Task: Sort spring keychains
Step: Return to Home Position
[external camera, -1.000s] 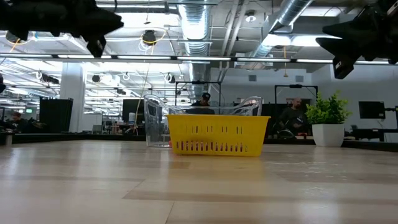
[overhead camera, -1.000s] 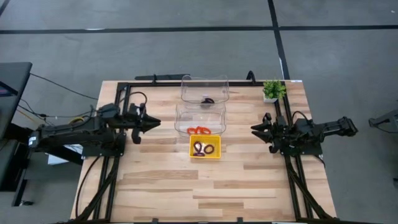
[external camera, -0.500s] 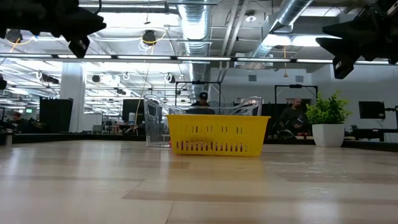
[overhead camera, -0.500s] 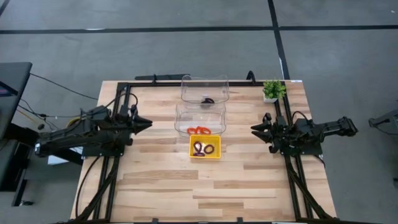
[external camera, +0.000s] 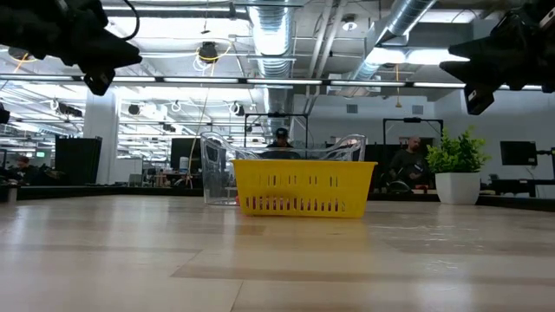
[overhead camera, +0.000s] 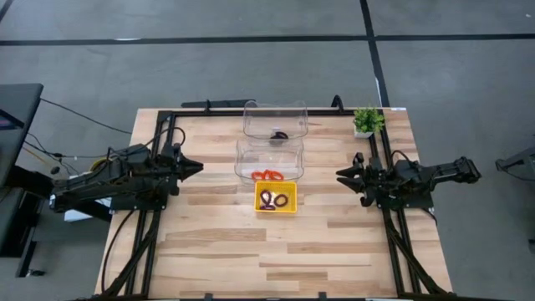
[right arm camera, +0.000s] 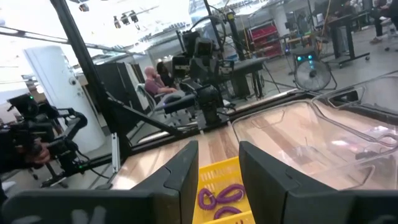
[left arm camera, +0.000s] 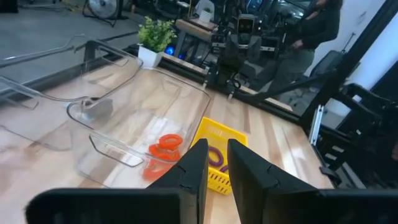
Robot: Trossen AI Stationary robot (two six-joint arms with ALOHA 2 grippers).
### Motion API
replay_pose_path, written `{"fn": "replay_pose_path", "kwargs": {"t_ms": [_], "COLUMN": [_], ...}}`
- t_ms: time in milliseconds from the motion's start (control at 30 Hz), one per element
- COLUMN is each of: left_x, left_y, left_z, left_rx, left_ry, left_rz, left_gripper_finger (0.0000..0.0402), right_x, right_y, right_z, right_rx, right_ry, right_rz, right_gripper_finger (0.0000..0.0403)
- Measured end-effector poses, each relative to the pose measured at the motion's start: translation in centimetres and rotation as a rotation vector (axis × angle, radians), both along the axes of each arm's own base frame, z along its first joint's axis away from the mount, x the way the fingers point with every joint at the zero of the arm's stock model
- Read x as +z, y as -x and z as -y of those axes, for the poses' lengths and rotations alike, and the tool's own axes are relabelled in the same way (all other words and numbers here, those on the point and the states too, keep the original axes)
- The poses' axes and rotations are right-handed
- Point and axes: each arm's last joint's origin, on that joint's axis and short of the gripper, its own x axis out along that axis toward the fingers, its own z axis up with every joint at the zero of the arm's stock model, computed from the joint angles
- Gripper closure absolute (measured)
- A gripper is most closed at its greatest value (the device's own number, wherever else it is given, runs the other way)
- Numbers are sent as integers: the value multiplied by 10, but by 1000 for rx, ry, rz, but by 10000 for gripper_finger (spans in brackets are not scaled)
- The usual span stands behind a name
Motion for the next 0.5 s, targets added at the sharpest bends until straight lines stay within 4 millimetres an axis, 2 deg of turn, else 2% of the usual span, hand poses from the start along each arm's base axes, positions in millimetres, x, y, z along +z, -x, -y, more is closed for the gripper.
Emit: {"fn": "replay_pose_path", "kwargs": {"t_ms": [367, 500], "left_x": [2, 10], "left_y": [0, -1], "left_z": [0, 0], "left_rx": [1, -8], "left_ry": [20, 23], "left_rz": [23, 101], "left_gripper_finger": [344, 344], "right_x": [-1, -1], "right_y": [0, 0], "right_z": [0, 0], "right_rx": [-3, -4], "right_ry": [5, 5], "right_rz": [-11, -11], "right_gripper_finger": [296, 296]}}
